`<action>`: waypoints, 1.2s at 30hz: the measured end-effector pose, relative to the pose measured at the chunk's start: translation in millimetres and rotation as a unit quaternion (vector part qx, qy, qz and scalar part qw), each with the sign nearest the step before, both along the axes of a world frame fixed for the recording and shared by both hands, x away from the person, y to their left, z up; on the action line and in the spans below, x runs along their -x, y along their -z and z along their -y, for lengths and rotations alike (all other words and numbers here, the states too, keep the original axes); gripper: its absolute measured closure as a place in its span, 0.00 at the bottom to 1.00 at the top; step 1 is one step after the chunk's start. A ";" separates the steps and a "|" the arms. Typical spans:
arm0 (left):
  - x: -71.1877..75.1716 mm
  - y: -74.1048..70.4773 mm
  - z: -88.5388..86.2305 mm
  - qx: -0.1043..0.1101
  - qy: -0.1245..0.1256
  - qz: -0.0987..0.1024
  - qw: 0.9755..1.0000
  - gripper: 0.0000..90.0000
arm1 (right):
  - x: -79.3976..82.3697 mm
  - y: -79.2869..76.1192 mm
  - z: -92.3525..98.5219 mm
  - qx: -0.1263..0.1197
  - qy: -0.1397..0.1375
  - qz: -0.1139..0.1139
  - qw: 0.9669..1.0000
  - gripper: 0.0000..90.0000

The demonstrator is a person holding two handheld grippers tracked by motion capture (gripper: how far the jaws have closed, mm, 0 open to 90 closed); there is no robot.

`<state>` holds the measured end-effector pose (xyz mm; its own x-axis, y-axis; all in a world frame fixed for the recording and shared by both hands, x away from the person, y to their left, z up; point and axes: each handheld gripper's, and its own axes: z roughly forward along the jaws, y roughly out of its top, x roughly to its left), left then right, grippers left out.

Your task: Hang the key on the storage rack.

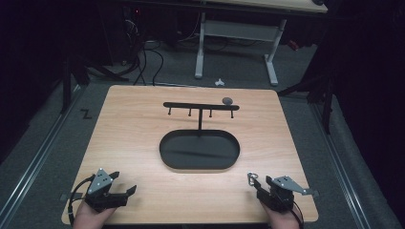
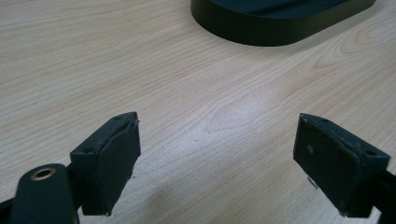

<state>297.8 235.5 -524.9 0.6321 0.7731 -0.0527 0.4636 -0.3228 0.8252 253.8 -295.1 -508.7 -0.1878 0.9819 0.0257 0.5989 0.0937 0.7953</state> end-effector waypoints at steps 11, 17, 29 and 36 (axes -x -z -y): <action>0.1 0.7 0.6 -0.001 0.003 -0.001 1.000 0.17 | -0.6 -0.1 2.3 -0.001 0.005 -0.001 1.000 0.57; 0.7 1.1 1.7 -0.003 0.004 -0.001 1.000 0.17 | 0.3 -1.4 3.1 0.002 0.003 -0.003 1.000 0.63; 0.7 1.4 1.7 -0.002 0.005 0.000 1.000 0.17 | -0.8 1.9 -2.1 0.027 -0.023 -0.023 0.999 0.69; 1.7 1.2 2.0 -0.002 0.009 -0.002 1.000 0.17 | -1.4 -1.2 -8.2 0.024 -0.021 -0.030 0.999 0.66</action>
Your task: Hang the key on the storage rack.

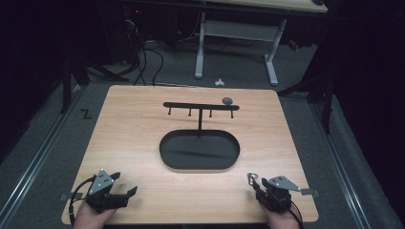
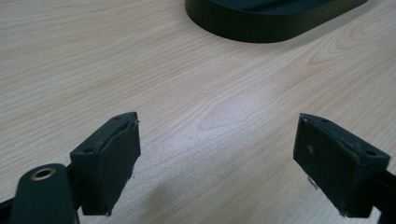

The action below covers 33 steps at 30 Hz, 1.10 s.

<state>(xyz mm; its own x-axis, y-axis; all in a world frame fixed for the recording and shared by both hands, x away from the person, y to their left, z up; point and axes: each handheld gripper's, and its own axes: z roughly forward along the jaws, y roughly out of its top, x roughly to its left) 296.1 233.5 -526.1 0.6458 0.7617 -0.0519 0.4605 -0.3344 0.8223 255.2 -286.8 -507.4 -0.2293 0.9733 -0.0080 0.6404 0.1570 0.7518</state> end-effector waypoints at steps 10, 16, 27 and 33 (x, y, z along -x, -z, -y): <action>0.3 -2.1 -2.4 0.010 0.002 0.003 1.000 0.17 | -7.4 -1.9 -4.9 0.025 -0.003 -0.033 0.999 0.62; 0.8 -3.0 -4.9 0.020 0.004 0.003 1.000 0.17 | -12.5 -11.4 -3.9 0.016 0.005 -0.083 0.996 0.66; 0.2 -5.2 -7.4 0.032 0.002 0.004 0.999 0.17 | -25.8 -29.5 -9.4 0.043 -0.007 -0.151 0.988 0.64; 0.7 -5.4 -7.4 0.033 0.003 0.005 0.999 0.17 | -31.5 -31.5 -16.4 0.064 -0.019 -0.180 0.981 0.63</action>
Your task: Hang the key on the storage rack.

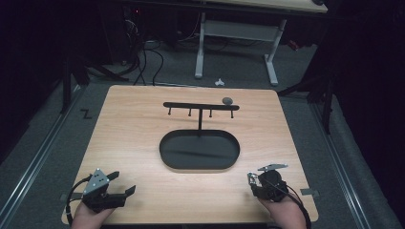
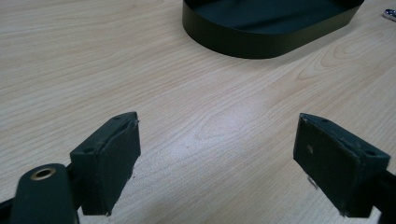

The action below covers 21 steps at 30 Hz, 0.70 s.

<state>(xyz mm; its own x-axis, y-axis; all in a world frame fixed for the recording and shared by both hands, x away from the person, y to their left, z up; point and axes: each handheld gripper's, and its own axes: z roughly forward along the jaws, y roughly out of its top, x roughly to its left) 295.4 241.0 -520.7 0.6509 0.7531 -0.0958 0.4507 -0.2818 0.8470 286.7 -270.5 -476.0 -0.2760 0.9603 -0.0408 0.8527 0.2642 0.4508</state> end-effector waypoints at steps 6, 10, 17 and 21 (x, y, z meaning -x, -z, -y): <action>0.1 0.3 0.6 0.001 0.001 -0.002 1.000 0.17 | -5.5 1.0 -2.5 0.014 -0.004 -0.030 0.999 0.64; -0.6 0.5 1.6 -0.002 0.003 -0.002 1.000 0.17 | -9.0 1.9 -5.7 0.041 -0.023 -0.050 0.998 0.66; -0.5 0.4 1.2 0.000 0.003 -0.001 1.000 0.17 | -24.4 1.4 -6.9 0.020 0.001 -0.098 0.995 0.65; -0.7 -0.1 0.6 0.000 0.003 -0.001 1.000 0.17 | -32.9 2.0 -7.8 0.022 0.007 -0.114 0.993 0.64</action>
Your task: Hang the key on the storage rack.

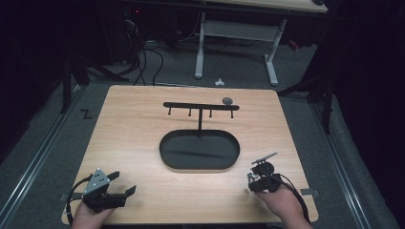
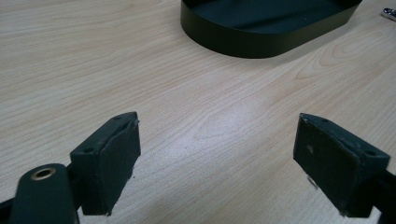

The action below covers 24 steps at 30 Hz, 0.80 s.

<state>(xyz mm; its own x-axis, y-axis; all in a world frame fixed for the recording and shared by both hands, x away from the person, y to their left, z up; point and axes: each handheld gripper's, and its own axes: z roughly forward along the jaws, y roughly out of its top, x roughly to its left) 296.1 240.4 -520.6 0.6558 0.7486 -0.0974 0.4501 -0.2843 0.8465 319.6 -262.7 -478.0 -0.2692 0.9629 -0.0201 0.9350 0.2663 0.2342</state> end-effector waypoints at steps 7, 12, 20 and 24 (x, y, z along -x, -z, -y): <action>0.2 -1.2 -1.4 0.003 -0.002 0.001 1.000 0.17 | -13.2 2.7 -3.7 0.005 0.006 -0.024 1.000 0.63; 0.2 -0.9 -0.3 0.001 0.000 0.001 1.000 0.17 | -18.8 7.9 -7.7 0.016 0.005 -0.033 0.999 0.64; 0.4 -0.7 0.5 0.001 0.003 0.002 1.000 0.17 | -27.6 9.3 -9.8 0.024 0.006 -0.028 0.999 0.65; 0.4 -0.4 1.9 -0.003 0.006 0.000 1.000 0.17 | -31.4 9.2 -9.0 0.028 0.006 -0.036 0.999 0.66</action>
